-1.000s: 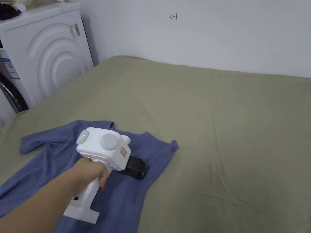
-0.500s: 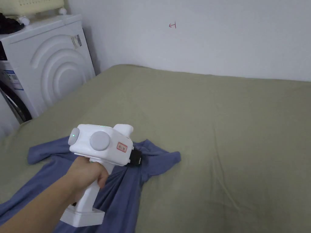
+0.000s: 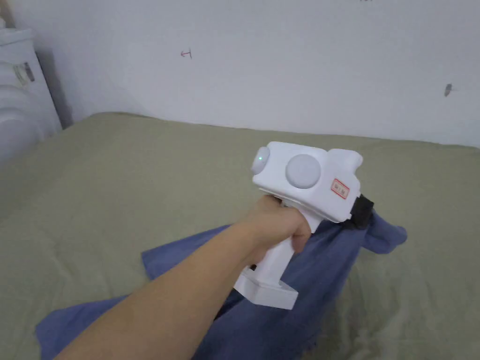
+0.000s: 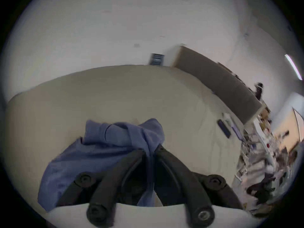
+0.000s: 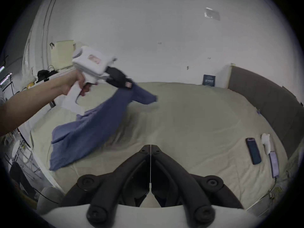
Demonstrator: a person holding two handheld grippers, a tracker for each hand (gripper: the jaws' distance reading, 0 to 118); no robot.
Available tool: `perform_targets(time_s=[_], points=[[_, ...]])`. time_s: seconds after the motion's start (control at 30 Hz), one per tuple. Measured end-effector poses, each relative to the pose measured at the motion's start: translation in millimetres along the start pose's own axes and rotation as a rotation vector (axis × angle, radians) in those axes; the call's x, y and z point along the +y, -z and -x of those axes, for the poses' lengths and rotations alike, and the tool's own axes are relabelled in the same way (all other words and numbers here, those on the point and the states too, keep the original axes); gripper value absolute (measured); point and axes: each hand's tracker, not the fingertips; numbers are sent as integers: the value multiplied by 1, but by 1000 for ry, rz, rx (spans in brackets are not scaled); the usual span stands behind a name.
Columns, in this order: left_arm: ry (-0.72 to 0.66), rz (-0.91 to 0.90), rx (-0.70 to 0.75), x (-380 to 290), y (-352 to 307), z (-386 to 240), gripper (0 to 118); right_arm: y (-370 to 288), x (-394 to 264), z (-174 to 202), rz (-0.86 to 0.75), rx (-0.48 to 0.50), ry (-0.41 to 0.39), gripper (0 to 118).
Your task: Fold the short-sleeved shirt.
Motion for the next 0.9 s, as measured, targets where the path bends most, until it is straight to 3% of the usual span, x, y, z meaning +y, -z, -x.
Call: perform_targets(time_s=[0.17, 0.33, 0.37, 0.43, 0.47, 0.53, 0.57, 0.67, 0.77, 0.9], points=[[175, 93, -203, 17, 82, -117, 5, -11, -1, -22, -17, -53, 16, 3], [208, 188, -184, -9, 143, -169, 9, -21, -8, -40, -18, -91, 60, 3], [206, 192, -165, -16, 151, -172, 23, -23, -9, -42, -16, -101, 69, 3], [203, 195, -101, -22, 157, -169, 101, -28, -10, -45, -17, -102, 79, 3], [163, 200, -63, -21, 154, -164, 101, -29, -10, -47, -20, -98, 84, 3], [76, 232, -58, -14, 128, -150, 118, -33, -9, -48, -23, -87, 88, 4], [41, 163, -111, -11, 100, -137, 114, -34, -8, -47, -27, -83, 85, 4], [-4, 2, -5, -21, 5, -105, 112, -36, -5, -46, -37, -74, 73, 4], [-75, -62, 179, -38, -83, -75, 112, -34, 4, -46, -57, -80, 39, 4], [-136, -326, 465, -119, -196, -54, 111, -25, 21, -44, -89, -94, 24, 4]])
